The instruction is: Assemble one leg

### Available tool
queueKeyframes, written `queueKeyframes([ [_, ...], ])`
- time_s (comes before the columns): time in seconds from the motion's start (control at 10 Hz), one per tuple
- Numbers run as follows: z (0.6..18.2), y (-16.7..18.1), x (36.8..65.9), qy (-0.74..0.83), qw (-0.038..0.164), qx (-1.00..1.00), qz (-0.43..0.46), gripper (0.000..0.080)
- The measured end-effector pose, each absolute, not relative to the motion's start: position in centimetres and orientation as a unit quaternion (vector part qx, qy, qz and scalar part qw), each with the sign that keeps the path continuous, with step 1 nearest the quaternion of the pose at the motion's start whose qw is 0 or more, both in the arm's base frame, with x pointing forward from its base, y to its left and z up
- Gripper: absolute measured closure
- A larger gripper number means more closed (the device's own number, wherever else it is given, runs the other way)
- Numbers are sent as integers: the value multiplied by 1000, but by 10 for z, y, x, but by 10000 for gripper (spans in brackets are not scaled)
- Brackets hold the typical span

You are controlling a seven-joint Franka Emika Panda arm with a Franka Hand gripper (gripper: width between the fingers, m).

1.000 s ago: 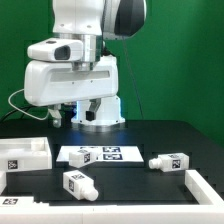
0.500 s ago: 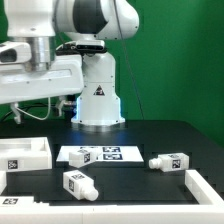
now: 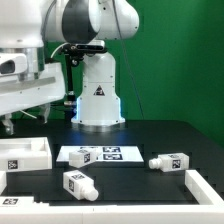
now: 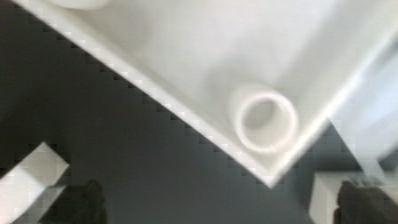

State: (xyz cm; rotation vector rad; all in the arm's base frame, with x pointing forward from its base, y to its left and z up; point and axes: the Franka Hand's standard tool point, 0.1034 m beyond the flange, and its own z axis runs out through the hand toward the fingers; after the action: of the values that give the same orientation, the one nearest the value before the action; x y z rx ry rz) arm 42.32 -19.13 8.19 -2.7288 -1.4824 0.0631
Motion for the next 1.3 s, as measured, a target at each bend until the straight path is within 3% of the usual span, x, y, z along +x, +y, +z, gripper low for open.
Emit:
queueKeyframes([
  [0.4, 77, -193, 421, -480, 24, -877, 21, 150],
  [0.5, 75, -199, 424, -519, 7, -855, 11, 150],
  [0.6, 65, -211, 426, -575, -27, -818, -1, 150],
  [0.8, 44, -221, 427, -638, -56, -768, -3, 150],
  [0.9, 30, -225, 422, -647, -56, -761, 1, 150],
  [1.3, 27, -222, 420, -631, -48, -775, 4, 150],
])
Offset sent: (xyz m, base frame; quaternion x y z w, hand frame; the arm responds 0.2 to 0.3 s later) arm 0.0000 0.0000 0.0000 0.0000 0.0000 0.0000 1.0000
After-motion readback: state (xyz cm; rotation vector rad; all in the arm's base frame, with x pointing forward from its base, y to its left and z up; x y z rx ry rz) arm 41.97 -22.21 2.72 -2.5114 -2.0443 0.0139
